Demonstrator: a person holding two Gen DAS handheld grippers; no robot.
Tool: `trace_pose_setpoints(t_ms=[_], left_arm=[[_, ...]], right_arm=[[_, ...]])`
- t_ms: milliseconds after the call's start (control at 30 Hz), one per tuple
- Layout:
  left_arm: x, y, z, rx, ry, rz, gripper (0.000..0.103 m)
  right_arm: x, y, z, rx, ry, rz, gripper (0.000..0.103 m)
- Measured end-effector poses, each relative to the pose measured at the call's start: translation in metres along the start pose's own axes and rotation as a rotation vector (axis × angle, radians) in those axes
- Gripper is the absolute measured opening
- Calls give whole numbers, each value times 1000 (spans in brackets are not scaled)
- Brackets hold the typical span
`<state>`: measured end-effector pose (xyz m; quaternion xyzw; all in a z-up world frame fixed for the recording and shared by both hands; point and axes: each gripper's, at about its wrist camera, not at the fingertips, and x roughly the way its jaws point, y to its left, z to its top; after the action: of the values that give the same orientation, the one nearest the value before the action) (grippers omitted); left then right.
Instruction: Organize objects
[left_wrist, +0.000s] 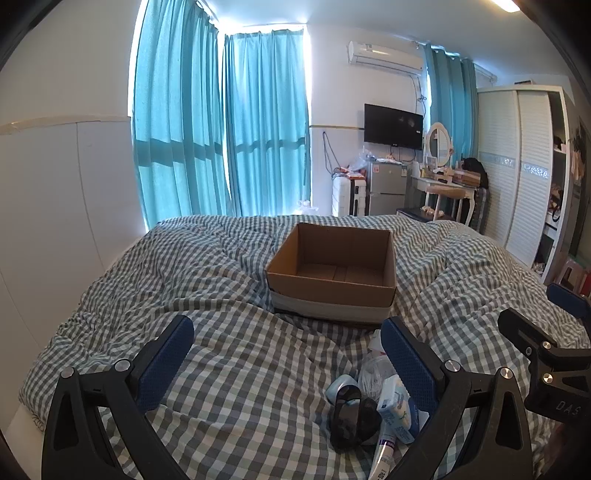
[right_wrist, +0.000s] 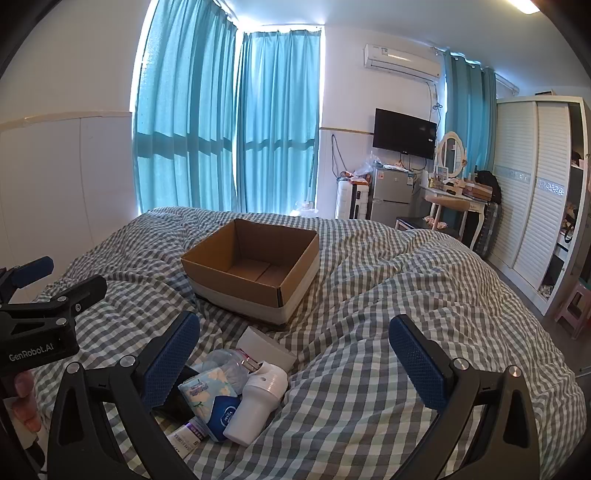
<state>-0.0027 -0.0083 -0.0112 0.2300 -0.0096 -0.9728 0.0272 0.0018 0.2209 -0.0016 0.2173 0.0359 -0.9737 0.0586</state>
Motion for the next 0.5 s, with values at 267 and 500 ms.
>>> trace_pose_setpoints(t_ms=[267,500], left_arm=[[1,2,-1,-5,6,-2,103],[2,1,-3,0,13,-3,103]], right_arm=[[-1,-1,-2,-1,-4,1,103],[-3,-4,-2,9,-8,4,103]])
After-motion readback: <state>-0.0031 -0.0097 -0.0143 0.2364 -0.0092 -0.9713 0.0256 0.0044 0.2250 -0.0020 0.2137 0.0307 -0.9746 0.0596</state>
